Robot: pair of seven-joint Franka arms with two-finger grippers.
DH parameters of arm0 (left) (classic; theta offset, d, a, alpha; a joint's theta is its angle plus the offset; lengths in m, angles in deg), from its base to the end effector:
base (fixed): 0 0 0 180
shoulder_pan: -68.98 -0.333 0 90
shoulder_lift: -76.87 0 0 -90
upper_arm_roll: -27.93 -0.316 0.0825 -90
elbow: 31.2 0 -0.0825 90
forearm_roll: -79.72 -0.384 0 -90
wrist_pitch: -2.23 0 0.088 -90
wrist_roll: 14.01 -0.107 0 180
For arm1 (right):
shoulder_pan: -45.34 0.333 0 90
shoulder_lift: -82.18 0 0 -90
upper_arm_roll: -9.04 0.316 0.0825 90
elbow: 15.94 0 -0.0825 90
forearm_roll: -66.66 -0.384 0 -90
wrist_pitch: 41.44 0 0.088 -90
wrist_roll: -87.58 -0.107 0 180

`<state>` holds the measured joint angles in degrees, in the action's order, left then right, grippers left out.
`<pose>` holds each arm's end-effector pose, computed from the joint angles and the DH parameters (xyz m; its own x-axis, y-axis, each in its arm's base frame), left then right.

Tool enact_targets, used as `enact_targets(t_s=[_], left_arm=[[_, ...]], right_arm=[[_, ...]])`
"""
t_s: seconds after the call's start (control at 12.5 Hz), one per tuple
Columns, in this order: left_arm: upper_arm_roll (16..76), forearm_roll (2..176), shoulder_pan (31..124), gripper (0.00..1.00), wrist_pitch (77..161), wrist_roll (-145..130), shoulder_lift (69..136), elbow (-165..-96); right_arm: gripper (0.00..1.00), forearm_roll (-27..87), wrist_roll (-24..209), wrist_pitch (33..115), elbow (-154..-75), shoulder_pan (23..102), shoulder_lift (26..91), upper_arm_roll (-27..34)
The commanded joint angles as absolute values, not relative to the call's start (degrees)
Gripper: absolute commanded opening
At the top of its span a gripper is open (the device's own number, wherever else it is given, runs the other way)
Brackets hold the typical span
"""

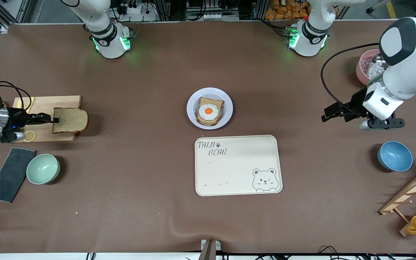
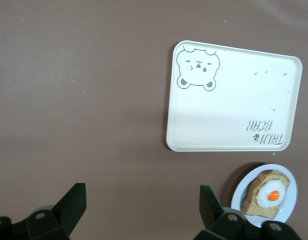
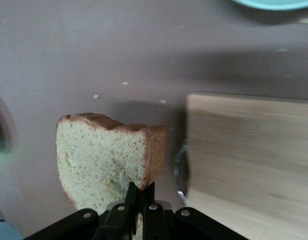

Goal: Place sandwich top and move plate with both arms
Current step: 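Carry the bread with the right gripper while the left gripper approaches the plate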

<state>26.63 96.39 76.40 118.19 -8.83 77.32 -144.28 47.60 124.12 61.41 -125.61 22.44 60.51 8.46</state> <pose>0.5584 -0.0765 0.4697 0.9943 0.1061 0.0017 0.1019 -0.9591 0.2641 0.5298 -0.1998 0.2719 0.9600 0.1325 -0.2465 -0.0033 -0.8754 -0.4834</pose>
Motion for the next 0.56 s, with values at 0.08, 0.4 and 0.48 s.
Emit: enact_targets(t_s=[0.08, 0.4, 0.48], left_arm=[[27.1, 99.9, 76.3, 1.00, 121.4, -8.9, 80.4, -145.5], [27.2, 109.8, 76.0, 1.00, 122.5, -9.1, 84.5, -145.8], [27.3, 109.8, 76.3, 1.00, 123.7, -9.1, 85.1, -145.9]], right_arm=[[0.00, 43.7, 116.9, 60.1, -126.1, 31.3, 63.5, 8.3], [0.00, 41.3, 105.3, 59.5, -126.1, 41.5, 64.8, 8.4], [0.00, 39.0, 104.9, 59.6, -126.2, 43.7, 64.7, 8.4]])
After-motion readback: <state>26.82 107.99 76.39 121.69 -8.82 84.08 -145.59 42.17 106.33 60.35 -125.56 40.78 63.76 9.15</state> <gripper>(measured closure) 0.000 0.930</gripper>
